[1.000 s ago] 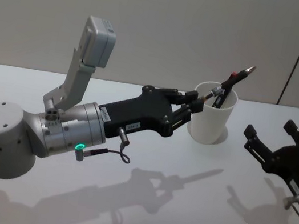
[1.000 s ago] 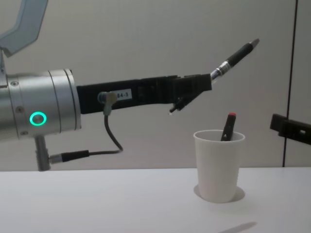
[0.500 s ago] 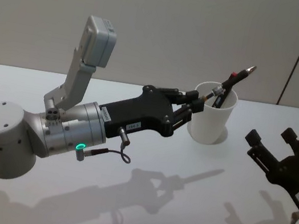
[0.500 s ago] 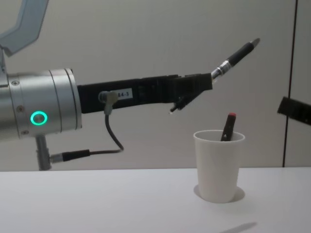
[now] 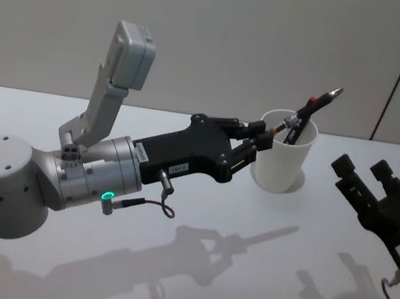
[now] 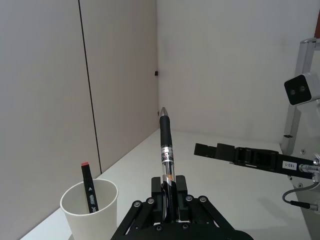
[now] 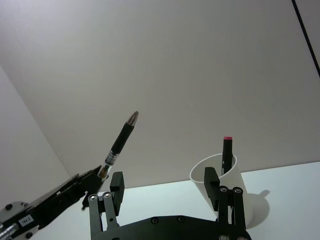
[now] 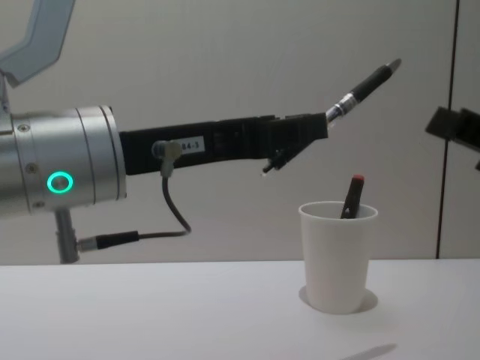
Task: Place the pen into the pen holder.
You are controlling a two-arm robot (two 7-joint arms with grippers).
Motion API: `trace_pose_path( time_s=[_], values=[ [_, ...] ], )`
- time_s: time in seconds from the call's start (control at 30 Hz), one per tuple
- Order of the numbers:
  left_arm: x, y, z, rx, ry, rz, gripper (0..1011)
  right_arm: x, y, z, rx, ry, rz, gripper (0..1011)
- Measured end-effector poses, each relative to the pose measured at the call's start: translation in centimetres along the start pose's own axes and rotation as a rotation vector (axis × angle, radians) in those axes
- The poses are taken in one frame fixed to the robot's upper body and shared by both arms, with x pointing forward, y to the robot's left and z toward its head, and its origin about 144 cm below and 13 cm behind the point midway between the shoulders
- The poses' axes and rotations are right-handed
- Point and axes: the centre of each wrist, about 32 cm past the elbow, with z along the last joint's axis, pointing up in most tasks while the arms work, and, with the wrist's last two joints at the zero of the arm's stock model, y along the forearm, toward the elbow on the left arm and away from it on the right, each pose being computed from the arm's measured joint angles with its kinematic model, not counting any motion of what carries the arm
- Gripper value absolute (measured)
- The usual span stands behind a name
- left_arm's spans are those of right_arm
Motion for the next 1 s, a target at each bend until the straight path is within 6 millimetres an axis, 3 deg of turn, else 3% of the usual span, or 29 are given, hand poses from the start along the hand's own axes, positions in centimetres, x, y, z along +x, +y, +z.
trace_pose_path(
  time_s=[1.0],
  values=[
    [0.0, 0.0, 0.0, 0.000, 0.000, 0.000, 164, 0.9, 4.4, 0.4, 0.020, 0.152, 0.181, 1001]
  ],
)
